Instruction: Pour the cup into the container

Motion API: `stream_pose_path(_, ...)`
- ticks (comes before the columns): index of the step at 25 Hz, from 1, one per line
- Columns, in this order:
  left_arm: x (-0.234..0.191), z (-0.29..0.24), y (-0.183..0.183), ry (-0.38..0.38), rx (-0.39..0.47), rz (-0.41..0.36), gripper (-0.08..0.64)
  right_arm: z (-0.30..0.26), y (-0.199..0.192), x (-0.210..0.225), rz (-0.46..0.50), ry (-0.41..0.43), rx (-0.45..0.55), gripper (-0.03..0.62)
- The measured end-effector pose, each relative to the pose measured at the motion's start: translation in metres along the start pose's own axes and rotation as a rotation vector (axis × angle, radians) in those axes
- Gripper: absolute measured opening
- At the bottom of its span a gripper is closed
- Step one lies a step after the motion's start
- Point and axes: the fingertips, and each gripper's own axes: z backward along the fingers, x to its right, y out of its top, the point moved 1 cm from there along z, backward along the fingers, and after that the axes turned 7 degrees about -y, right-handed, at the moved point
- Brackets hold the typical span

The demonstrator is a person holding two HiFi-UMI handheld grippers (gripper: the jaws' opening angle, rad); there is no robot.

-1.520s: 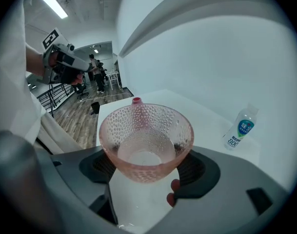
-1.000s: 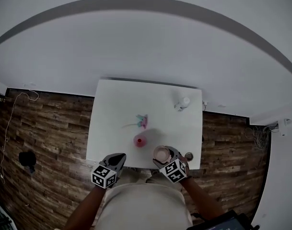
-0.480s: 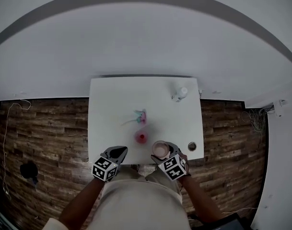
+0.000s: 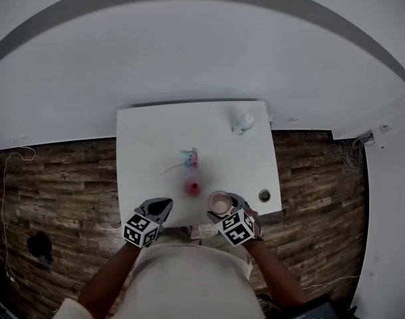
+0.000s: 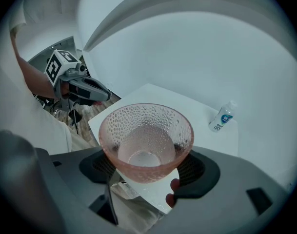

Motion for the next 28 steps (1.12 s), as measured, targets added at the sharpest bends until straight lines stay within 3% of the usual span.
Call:
stream_pose_path(5, -0.004, 0.006, -0.001, 0.024, 0.016, -0.011, 0.011, -0.005, -0.001, -0.008, -0.002, 0.023, -0.031, 0.364)
stream_pose_path(11, -0.012, 0.012, 0.002, 0.075, 0.068, 0.042, 0.011, -0.012, 0.002, -0.013, 0.055, 0.04, -0.082, 0.364)
stream_pose_path(28, -0.024, 0.021, -0.004, 0.074, 0.068, 0.032, 0.011, -0.018, 0.003, -0.023, 0.103, 0.069, -0.204, 0.364)
